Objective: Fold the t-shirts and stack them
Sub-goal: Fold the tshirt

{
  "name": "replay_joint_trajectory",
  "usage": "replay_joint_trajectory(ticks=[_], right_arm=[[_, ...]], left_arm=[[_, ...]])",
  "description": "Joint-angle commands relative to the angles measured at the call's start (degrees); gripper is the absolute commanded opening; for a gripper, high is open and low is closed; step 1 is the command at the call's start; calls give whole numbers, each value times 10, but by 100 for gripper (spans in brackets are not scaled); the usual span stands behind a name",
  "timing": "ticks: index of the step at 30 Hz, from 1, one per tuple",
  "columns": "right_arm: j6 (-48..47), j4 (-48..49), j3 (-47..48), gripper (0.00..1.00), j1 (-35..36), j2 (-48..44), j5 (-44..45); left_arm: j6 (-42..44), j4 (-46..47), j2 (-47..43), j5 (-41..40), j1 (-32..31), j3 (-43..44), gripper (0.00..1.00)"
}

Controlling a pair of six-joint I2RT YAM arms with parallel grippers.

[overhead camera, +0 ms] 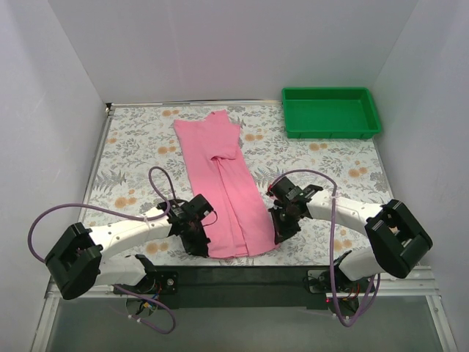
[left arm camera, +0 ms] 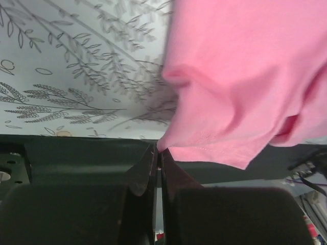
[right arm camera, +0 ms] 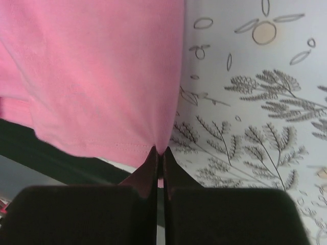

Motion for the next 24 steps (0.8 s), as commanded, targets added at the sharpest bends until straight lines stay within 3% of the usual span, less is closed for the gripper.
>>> replay_joint_trajectory(ticks=[1,9,17,24], right_arm=[[-40,-137,67,1,4,10,35],[-93,-166,260,1,-41,137,25],[-120,-171,464,1,-81,260,3],[-145,-172,591,1,-100,362,-1]], left_arm=[[33,-85,-8,-21,28,71,0],[104,-44,40,-1,169,119,0],[158,27,122,-2,257,198,0],[189,77,160,-11,329,214,0]])
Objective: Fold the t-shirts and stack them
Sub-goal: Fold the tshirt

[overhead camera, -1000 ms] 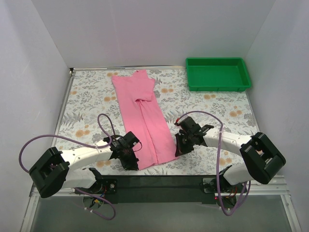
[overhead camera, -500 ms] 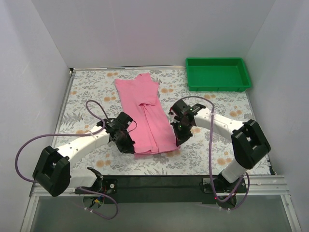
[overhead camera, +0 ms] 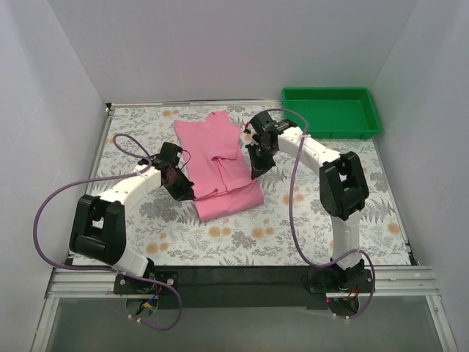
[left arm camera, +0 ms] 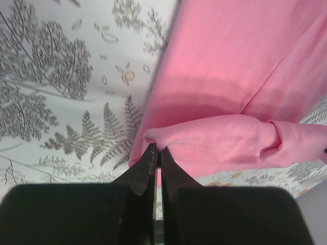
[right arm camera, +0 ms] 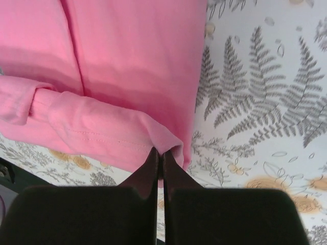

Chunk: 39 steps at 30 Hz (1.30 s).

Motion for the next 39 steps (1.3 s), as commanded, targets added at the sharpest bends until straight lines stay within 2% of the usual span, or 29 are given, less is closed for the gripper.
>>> replay_joint_trajectory(ticks=[1,11,36,39], right_arm=[[-24,-7,60,1,-5,29,-2],[-35,38,94,1,-11,75,34],[-36,144,85,1,-25,93,33],[-36,152,82,4,-26,102,33]], left_arm=[[30,51,0,-11,23,12,0],[69,138,51,-44,37,14,0],[103,224,82,-100,45,18,0],[105,232,91,-100,45,15,0]])
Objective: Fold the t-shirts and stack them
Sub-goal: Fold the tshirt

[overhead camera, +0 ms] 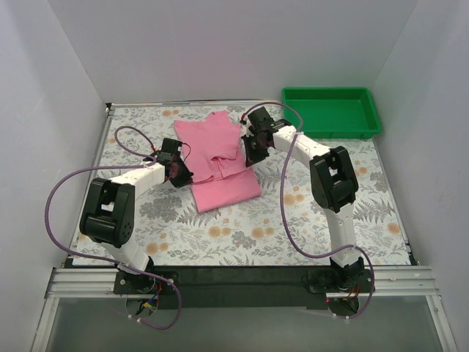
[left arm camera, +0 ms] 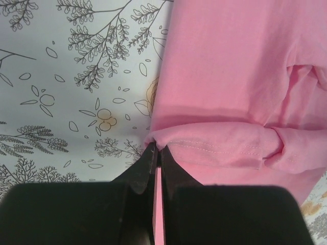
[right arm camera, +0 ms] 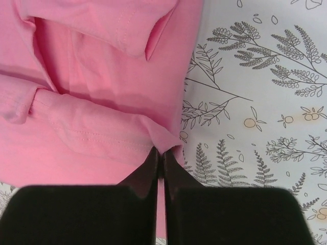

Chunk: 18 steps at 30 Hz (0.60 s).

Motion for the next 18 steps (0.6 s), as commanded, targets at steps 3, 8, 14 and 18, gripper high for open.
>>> replay_joint_trajectory(ticks=[3,8,14,18], right_arm=[[-8,34,11,11,-6,18,7],[-8,38,6,28,-5,-2,4],[-10,54,-44,38,11,-77,23],[-2,81,-102,39,35,-123,49]], left_arm=[[15,24,12,-25,4,16,0],[29,33,-6,-27,4,16,30],[50,30,-75,-23,-1,6,60],[54,17,-143,-22,-24,-16,61]])
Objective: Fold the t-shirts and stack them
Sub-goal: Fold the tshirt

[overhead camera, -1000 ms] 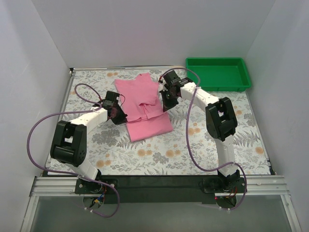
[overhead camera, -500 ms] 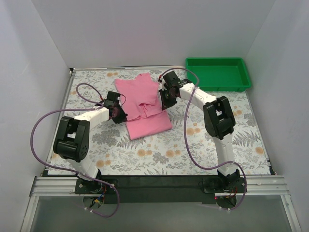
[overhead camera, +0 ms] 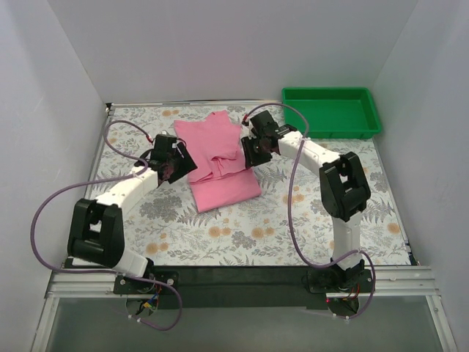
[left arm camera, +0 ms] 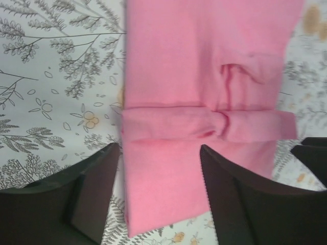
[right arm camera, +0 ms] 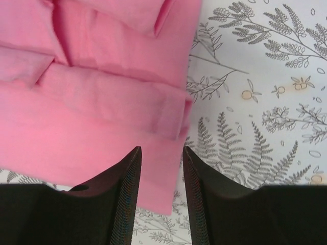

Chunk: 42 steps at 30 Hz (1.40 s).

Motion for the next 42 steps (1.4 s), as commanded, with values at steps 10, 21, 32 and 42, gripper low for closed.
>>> replay_joint_trajectory(ticks=[10,21,32,42], right_arm=[[21,100,-94,26,66,-55,15],[25,117,4,23,71,49,13],[38,116,208,30,12,156,17],[16,117,90,36,-10,37,-91]], left_arm=[[-3,7,-29,7,-112,-46,14],[8,11,40,0,-144,-40,11],[13,-9,45,-15,-145,-37,11],[8,-30,54,-46,-121,38,13]])
